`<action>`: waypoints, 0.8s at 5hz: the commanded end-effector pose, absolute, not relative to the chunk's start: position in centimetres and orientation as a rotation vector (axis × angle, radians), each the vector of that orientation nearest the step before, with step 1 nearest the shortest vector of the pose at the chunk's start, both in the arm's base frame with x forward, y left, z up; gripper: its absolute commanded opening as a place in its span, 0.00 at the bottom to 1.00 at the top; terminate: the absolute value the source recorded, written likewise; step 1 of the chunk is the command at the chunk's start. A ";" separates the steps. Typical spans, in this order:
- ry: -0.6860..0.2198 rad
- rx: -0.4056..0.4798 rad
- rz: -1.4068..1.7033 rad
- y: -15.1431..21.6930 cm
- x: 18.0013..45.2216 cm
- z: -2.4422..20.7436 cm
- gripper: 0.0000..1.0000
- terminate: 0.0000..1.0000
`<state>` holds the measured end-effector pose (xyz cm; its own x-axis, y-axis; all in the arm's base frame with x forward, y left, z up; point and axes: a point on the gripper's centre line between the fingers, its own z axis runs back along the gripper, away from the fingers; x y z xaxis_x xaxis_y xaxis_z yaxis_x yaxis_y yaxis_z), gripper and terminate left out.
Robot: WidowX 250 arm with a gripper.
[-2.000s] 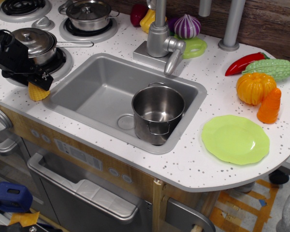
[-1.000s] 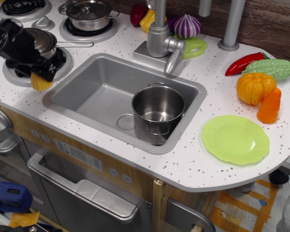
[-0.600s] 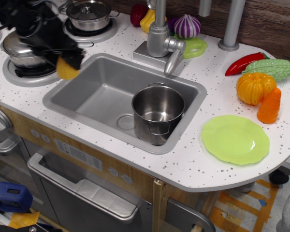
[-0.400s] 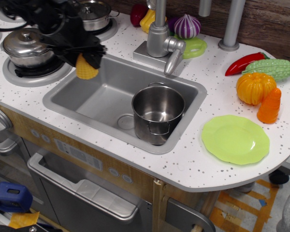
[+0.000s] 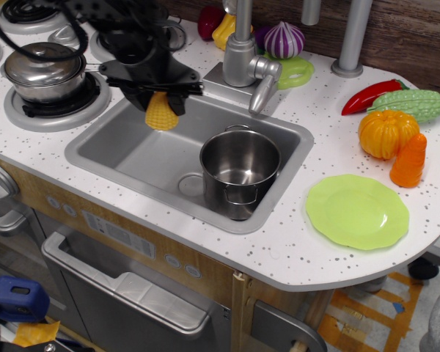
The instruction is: Put corn in pot which is in sink
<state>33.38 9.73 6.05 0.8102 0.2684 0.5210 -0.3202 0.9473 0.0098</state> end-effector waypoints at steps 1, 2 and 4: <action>-0.574 0.153 0.326 8.2 34.8 7.6 0.00 0.00; -0.562 0.153 0.370 7.2 35.0 7.7 0.00 0.00; -0.520 0.199 0.427 5.6 36.0 7.9 0.00 1.00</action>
